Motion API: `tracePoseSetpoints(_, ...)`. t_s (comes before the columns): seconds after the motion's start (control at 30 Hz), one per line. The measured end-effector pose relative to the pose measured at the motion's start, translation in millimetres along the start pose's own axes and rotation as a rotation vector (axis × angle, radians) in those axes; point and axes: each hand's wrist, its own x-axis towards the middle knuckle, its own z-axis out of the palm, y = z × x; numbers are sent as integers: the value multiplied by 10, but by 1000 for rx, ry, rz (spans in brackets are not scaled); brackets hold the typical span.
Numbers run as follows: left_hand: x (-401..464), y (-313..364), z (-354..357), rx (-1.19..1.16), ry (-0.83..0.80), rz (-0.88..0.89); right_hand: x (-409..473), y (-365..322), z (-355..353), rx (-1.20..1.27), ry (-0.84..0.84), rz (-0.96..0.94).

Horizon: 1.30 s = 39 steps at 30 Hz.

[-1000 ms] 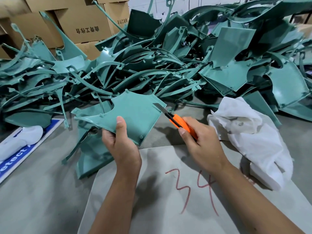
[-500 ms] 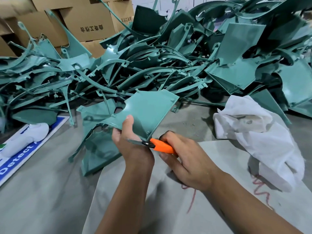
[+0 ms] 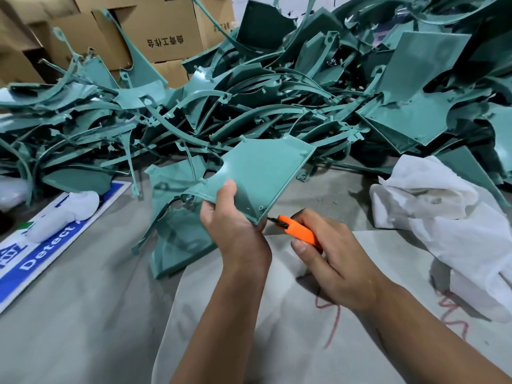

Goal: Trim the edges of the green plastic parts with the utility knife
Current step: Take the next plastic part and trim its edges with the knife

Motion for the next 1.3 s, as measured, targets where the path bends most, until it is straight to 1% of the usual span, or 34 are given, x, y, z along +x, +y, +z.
tracePoseSetpoints(0.2,12,6,-7,27,-10,2,4,43,-34,-19,41,2)
tracePoseSetpoints(0.33,44,39,-33,-6,-30,55,17,104,-145,14,147,65)
tracePoseSetpoints(0.47,59,30,-65,-25,-50,136,24,204,-270,-54,238,161)
tracePoseSetpoints(0.53,63,18,-78,9,-103,225,26,205,-267,-75,257,184)
tracePoseSetpoints(0.6,80,9,-109,74,-164,361,36,188,-242,-104,271,212)
tracePoseSetpoints(0.67,121,-10,-166,198,-250,531,52,186,-235,-107,310,258)
tracePoseSetpoints(0.73,164,-43,-221,375,-364,670,70,184,-253,-93,362,292)
tracePoseSetpoints(0.8,201,-59,-254,496,-454,738,84,160,-275,-91,399,282)
tracePoseSetpoints(0.87,235,-31,-267,572,-509,767,86,133,-285,-53,422,269)
tracePoseSetpoints(0.9,253,-5,-273,589,-539,760,86,125,-287,24,432,288)
tracePoseSetpoints(0.97,297,65,-290,593,-592,715,86,106,-299,279,486,361)
tracePoseSetpoints(1.03,340,126,-309,571,-628,604,90,112,-351,506,582,441)
tracePoseSetpoints(1.1,370,180,-328,488,-717,409,102,149,-421,664,633,491)
tracePoseSetpoints(1.13,389,199,-347,449,-778,301,111,165,-449,745,626,503)
tracePoseSetpoints(1.2,417,224,-389,437,-909,68,131,193,-477,925,545,482)
tracePoseSetpoints(1.27,409,195,-418,552,-1029,-107,144,211,-465,1066,489,475)
tracePoseSetpoints(1.3,397,161,-426,641,-1084,-145,152,214,-456,1111,486,484)
